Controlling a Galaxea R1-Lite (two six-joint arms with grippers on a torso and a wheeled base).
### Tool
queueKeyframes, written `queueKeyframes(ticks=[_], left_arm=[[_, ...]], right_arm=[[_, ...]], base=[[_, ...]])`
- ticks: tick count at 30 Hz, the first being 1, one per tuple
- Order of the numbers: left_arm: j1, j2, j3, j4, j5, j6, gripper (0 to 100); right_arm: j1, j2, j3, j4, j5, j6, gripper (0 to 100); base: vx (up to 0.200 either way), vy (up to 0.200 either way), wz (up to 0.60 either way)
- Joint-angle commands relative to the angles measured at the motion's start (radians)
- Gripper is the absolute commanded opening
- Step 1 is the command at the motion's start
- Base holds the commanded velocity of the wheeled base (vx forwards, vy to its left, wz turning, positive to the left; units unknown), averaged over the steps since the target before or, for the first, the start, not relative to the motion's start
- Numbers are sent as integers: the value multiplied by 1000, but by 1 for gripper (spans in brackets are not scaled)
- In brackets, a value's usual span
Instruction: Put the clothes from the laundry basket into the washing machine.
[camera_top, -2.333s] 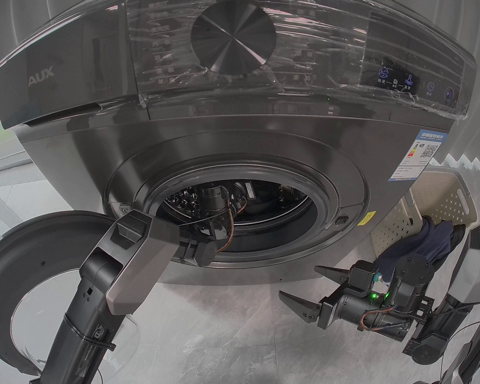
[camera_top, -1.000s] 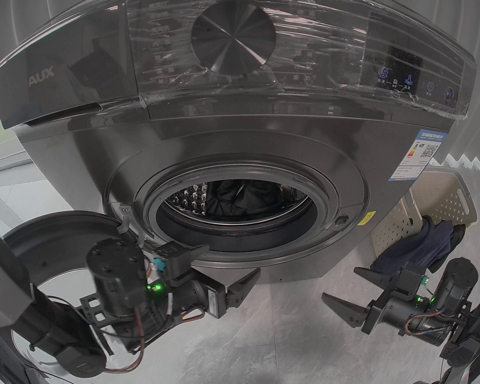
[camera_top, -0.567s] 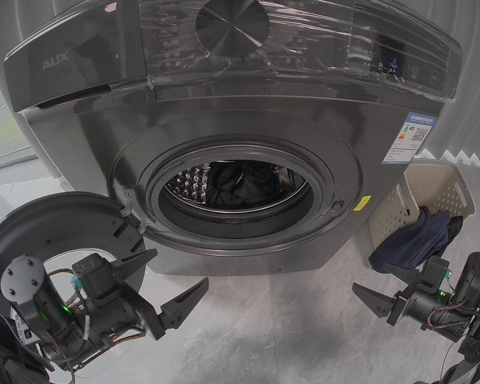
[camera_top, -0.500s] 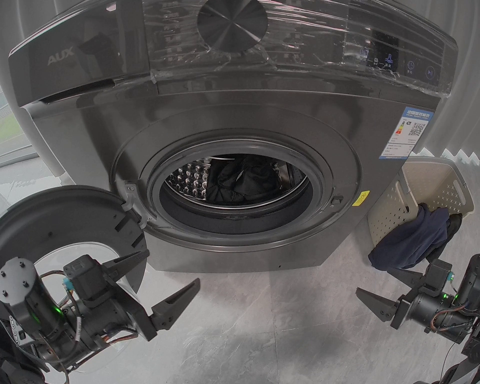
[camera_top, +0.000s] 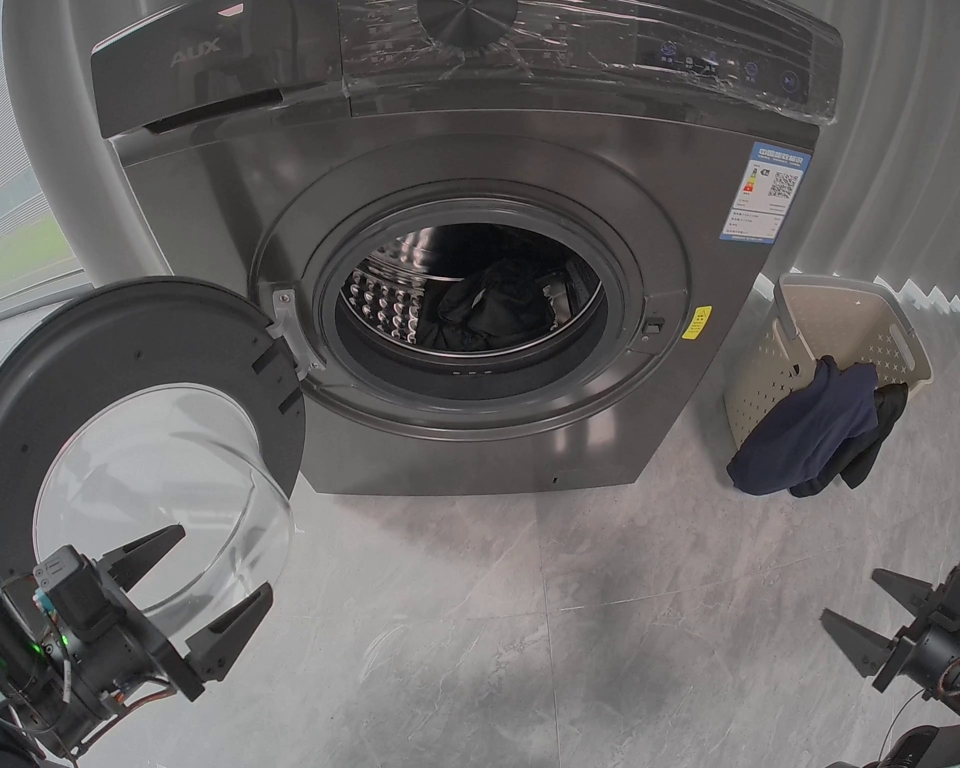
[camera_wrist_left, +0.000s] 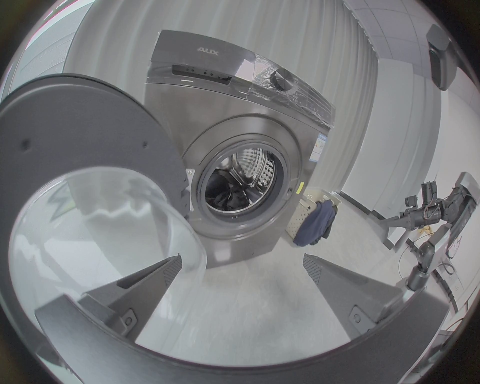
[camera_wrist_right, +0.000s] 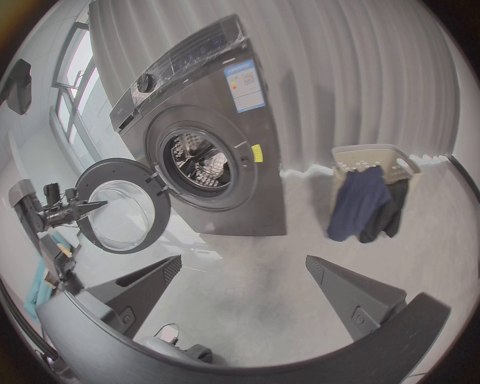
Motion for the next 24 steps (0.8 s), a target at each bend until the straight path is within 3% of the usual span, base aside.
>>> queueKeyframes(ticks=[1, 5, 12, 15, 18, 22, 24], left_arm=[[120, -326, 39, 218, -4, -8, 100], [195, -552, 39, 448, -8, -1, 100], [299, -831, 39, 727, -54, 2, 100], [338, -914, 39, 830, -72, 3, 100], [397, -993, 39, 942, -89, 12, 100], [426, -989, 39, 957, -78, 2, 100], [492, -990, 39, 957, -81, 6, 100]], right_arm=[[-215, -391, 8, 220, 7, -26, 100], [-303, -557, 11, 376, 39, -45, 100], [-405, -744, 8, 533, 113, -72, 100], [-405, -744, 14, 517, 85, -75, 100], [-405, -745, 16, 523, -5, -111, 100], [-404, -762, 14, 551, -18, -129, 100], [-401, -764, 16, 562, 2, -149, 100]], base=[[0, 0, 0], [-100, 0, 0], [-200, 0, 0], [0, 0, 0], [0, 0, 0], [0, 0, 0], [0, 0, 0]])
